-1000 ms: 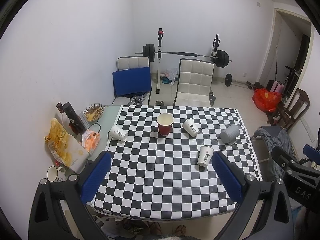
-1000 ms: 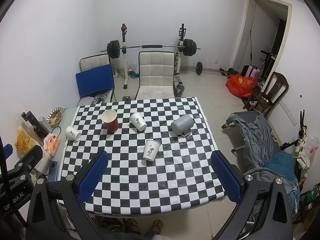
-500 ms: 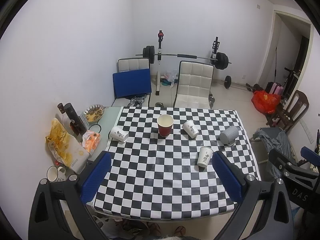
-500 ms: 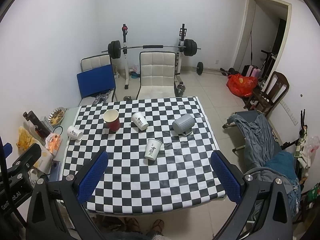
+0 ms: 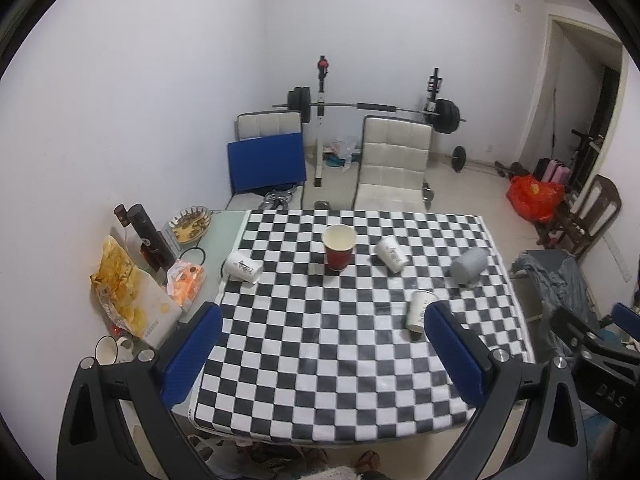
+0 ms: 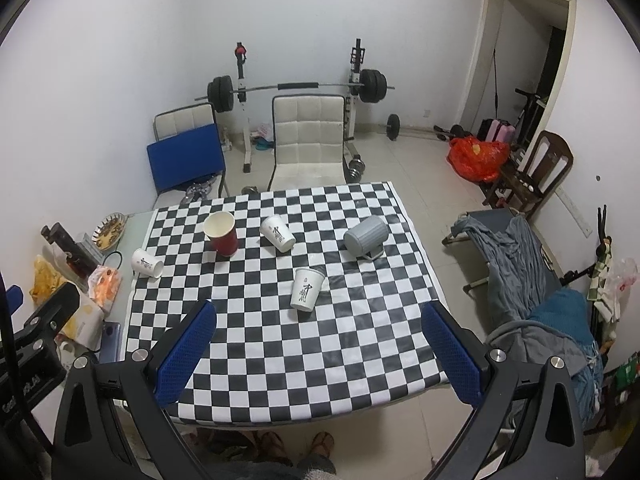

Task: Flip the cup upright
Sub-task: 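Reach the left tool to the red cup and close on its rim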

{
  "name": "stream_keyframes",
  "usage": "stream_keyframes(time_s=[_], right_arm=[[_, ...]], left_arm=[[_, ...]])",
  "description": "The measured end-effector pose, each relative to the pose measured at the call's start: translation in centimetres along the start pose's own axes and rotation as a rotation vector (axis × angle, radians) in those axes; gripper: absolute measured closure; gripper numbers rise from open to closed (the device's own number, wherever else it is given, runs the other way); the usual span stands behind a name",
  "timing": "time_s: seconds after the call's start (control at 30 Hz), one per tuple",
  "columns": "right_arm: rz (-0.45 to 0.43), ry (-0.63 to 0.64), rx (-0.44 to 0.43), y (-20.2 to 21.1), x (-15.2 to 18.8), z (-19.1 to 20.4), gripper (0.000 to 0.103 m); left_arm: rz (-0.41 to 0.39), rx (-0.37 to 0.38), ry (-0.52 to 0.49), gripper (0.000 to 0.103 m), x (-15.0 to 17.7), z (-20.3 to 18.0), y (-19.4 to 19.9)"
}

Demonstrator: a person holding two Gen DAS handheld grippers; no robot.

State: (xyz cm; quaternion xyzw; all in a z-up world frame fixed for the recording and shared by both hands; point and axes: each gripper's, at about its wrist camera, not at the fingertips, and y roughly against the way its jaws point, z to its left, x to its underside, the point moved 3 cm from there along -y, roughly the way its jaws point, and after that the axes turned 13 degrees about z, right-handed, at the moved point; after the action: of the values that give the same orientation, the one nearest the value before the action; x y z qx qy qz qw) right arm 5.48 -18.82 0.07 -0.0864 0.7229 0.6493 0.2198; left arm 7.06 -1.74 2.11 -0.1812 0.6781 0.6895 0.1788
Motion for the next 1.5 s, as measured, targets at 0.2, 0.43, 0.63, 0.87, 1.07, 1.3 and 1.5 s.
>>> stream_keyframes(time_s=[0.2,0.43,0.63,0.87,1.07,1.3,1.5], right_arm=[[0.057,-0.008,0.018,-6.0,-0.2,1.3,0.000],[0.136,0.008,0.066,-16.6,-2.2,3.1,0.000],[0.200,0.044,0.050,-24.1,-4.8,4.3,0.000],[0.284,0.123,0.015,-31.9,-8.5,5.7,0.000],[0.328,0.183,0.000,-37.7,-11.7,6.6,0.000],[0.379,0.233,0.005,-43.4,-14.4,7.0,0.000],[0.410,0.262,0.018,-47.1,-15.8,7.0,0.000]], left_arm=[[0.030,-0.068,0.002,0.000,0.0,1.3,-6.0],[0.094,-0.126,-0.009,0.000,0.6,4.0,-14.3],[0.145,-0.146,-0.004,0.000,-0.8,3.6,-20.6],[0.224,-0.157,0.054,0.000,-3.3,2.4,-26.9],[0.271,-0.169,0.066,0.000,-5.3,1.1,-32.6],[0.306,-0.177,0.067,0.000,-6.4,0.5,-38.3],[0.253,-0.118,0.037,0.000,-6.3,-0.9,-40.7]])
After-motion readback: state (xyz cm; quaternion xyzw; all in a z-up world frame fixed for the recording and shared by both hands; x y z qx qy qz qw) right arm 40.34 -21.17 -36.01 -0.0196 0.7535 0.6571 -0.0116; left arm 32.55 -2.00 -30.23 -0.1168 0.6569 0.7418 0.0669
